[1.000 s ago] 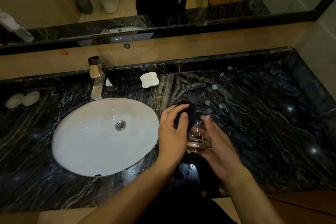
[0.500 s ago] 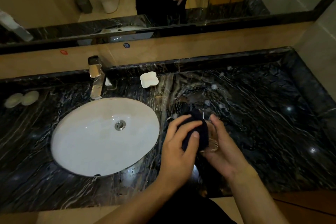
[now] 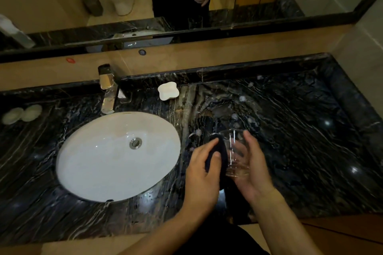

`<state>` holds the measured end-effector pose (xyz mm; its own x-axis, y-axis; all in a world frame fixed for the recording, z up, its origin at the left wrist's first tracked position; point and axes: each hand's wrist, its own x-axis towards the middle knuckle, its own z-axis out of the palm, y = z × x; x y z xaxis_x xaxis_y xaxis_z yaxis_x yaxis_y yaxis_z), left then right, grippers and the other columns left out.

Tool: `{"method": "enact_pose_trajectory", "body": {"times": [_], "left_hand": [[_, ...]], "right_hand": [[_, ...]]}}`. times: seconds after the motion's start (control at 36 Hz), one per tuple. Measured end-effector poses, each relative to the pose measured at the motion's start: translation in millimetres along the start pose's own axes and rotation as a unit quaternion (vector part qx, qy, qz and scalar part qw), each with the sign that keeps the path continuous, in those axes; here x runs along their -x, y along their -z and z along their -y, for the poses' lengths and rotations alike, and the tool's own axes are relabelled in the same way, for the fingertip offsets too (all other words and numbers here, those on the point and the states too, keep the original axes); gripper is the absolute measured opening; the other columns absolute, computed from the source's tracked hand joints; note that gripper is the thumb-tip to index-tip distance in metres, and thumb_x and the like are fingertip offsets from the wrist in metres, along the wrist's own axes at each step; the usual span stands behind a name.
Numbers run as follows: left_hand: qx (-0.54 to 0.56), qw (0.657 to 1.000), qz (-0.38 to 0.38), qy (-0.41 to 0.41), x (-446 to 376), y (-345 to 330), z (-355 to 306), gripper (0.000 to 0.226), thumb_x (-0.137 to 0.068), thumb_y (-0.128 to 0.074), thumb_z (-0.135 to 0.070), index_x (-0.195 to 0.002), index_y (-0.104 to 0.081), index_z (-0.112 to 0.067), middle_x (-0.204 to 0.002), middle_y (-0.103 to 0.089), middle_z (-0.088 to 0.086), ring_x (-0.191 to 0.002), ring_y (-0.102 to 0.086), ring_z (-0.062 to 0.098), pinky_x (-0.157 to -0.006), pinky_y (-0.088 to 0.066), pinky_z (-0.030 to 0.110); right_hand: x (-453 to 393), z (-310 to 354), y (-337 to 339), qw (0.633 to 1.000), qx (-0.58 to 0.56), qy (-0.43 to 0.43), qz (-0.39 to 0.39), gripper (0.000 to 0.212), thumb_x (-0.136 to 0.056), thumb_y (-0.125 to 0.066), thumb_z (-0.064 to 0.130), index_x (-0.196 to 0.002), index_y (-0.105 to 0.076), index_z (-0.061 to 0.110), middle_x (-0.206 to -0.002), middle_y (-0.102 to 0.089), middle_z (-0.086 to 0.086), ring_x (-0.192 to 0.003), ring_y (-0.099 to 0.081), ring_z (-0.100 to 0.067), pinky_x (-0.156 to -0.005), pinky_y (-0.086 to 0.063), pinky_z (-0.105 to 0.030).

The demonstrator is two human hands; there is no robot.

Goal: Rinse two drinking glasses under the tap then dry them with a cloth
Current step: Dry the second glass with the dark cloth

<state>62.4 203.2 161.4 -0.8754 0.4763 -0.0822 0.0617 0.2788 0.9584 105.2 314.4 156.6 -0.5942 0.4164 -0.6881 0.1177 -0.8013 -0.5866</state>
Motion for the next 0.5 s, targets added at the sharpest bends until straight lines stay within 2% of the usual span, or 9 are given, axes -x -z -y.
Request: {"method": "enact_pose_trajectory", "body": {"times": [0.08,0.14,0.19,0.25,0.31,0.36,0.42,0.5], "left_hand": [[-0.051,0.997,0.013,-0.06,15,1,1,0.032,-0.097,-0.052,-0.028,-0.126,-0.06,-0.039,-0.132,-0.054,-0.013,-0.126,-0.046,-0.008,-0.102,-0.033,0.005],[-0.069,0.993,0.022,-0.091,19,3,0,0.033,-0.099,-0.052,-0.031,-0.13,-0.063,-0.032,-0.138,-0.051,-0.013,-0.132,-0.044,-0.002,-0.106,-0.032,0.009],[-0.074,0.989,0.015,-0.124,16,5,-2,0.034,-0.099,-0.052,-0.031,-0.13,-0.063,-0.028,-0.14,-0.051,-0.012,-0.134,-0.045,0.004,-0.108,-0.034,0.013],[-0.064,0.989,-0.001,-0.133,7,7,-7,0.031,-0.099,-0.054,-0.025,-0.128,-0.065,-0.027,-0.137,-0.054,-0.009,-0.13,-0.047,0.0,-0.105,-0.034,0.01],[-0.04,0.994,-0.014,-0.101,-5,10,-15,0.029,-0.098,-0.055,-0.021,-0.122,-0.067,-0.032,-0.131,-0.057,-0.011,-0.125,-0.049,-0.005,-0.101,-0.033,0.005],[-0.007,0.999,-0.02,-0.045,-17,13,-20,0.026,-0.099,-0.056,-0.018,-0.113,-0.069,-0.036,-0.125,-0.061,-0.014,-0.119,-0.053,-0.005,-0.099,-0.038,0.009],[0.025,0.999,-0.018,0.016,-25,15,-19,0.027,-0.099,-0.057,-0.015,-0.11,-0.073,-0.034,-0.12,-0.066,-0.014,-0.113,-0.059,-0.002,-0.099,-0.046,0.02],[0.08,0.992,-0.015,0.1,-33,15,-15,0.029,-0.099,-0.055,-0.013,-0.107,-0.076,-0.031,-0.113,-0.073,-0.005,-0.105,-0.068,0.009,-0.095,-0.054,0.031]], "right_hand": [[0,3,3,1.0,0.01,-0.013,-0.005,0.056,-0.09,-0.051,0.059,-0.103,-0.074,0.01,-0.09,-0.075,-0.015,-0.079,-0.068,-0.029,-0.078,-0.05,-0.041],[2,5,2,0.999,0.049,-0.01,0.007,0.054,-0.092,-0.05,0.06,-0.097,-0.075,0.012,-0.095,-0.075,-0.016,-0.084,-0.069,-0.03,-0.081,-0.051,-0.043],[3,5,2,0.996,0.091,0.007,0.013,0.057,-0.091,-0.051,0.062,-0.108,-0.074,0.012,-0.106,-0.075,-0.017,-0.097,-0.069,-0.034,-0.091,-0.051,-0.049],[5,4,1,0.994,0.102,0.042,0.024,0.058,-0.087,-0.059,0.059,-0.117,-0.07,0.01,-0.11,-0.074,-0.018,-0.101,-0.07,-0.034,-0.089,-0.054,-0.046],[7,4,0,0.993,0.083,0.07,0.055,0.067,-0.075,-0.075,0.054,-0.122,-0.066,0.007,-0.111,-0.073,-0.016,-0.098,-0.07,-0.029,-0.08,-0.058,-0.038],[8,7,0,0.992,0.054,0.062,0.092,0.07,-0.067,-0.085,0.039,-0.125,-0.06,0.009,-0.109,-0.073,-0.011,-0.09,-0.072,-0.02,-0.071,-0.059,-0.031],[11,11,-2,0.991,0.031,0.031,0.123,0.056,-0.072,-0.077,0.018,-0.124,-0.058,0.014,-0.101,-0.074,-0.007,-0.081,-0.073,-0.017,-0.064,-0.058,-0.03],[11,13,-4,0.989,-0.017,0.003,0.146,0.057,-0.072,-0.068,0.002,-0.126,-0.055,0.016,-0.103,-0.075,-0.011,-0.082,-0.072,-0.021,-0.067,-0.059,-0.034]]}}
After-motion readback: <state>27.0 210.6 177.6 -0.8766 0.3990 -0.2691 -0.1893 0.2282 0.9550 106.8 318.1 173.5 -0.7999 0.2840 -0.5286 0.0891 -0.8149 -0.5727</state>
